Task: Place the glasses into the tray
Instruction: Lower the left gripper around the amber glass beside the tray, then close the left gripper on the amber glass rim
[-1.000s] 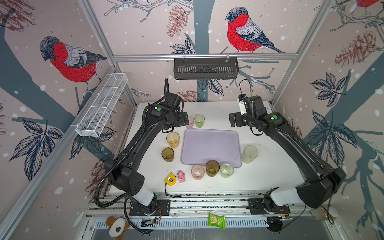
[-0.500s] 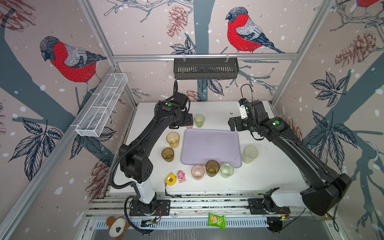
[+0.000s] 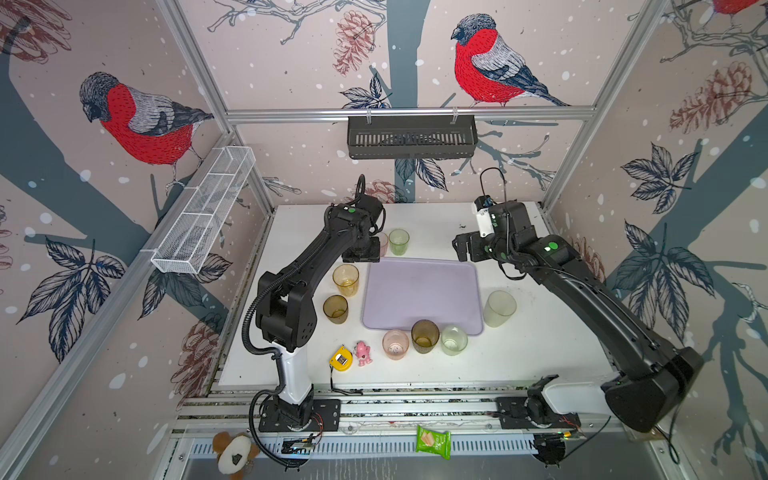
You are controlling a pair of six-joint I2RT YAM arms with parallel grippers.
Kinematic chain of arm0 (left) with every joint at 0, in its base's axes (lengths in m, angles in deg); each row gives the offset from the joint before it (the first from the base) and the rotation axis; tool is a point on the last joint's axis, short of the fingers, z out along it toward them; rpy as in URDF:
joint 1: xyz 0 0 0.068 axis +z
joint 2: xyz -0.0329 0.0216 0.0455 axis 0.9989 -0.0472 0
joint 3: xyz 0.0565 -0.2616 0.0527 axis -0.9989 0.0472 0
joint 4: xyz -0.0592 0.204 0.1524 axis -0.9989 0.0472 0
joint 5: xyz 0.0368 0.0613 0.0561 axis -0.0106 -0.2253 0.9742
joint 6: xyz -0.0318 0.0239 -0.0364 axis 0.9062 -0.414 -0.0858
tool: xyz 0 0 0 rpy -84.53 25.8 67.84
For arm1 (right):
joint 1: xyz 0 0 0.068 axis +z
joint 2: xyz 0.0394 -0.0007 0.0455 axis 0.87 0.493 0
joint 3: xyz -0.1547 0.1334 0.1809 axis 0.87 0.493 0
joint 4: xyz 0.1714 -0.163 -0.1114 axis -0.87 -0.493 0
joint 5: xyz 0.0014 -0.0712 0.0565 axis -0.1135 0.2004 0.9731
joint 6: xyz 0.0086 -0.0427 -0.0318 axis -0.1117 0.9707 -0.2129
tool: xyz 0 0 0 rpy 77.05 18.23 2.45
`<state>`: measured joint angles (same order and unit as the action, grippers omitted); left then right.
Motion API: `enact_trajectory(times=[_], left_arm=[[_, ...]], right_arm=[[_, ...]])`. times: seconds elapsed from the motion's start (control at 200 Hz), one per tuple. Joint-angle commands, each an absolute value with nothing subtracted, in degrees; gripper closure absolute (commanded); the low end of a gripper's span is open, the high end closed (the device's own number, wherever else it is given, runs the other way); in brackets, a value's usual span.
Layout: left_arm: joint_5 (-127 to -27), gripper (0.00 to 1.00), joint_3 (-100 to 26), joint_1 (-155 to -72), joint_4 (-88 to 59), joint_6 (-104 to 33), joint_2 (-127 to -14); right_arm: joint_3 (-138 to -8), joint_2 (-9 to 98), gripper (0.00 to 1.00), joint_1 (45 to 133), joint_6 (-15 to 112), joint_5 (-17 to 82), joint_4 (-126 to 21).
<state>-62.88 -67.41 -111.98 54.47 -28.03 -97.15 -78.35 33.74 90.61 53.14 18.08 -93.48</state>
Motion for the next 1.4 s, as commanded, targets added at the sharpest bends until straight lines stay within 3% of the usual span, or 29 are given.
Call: enact_trajectory(times=[0.0,0.33,1.396], left_arm=[[-61.29,0.4,-66.07,-112.08,55.4,-28.55,-97.34],[-60.61,0.51,-62.11,-112.08,53.27,-28.69,-97.43],[-58.05,0.73,-58.69,-112.08,51.25,-28.96,-100.47]], right_arm=[[-78.2,33.36,0.0,90.87,53.78,18.2,-92.13],[-77.94,33.46,0.0,91.08,53.49,18.32,-91.74],[-78.03,33.79,0.0,91.25,53.39,17.85,-91.08]])
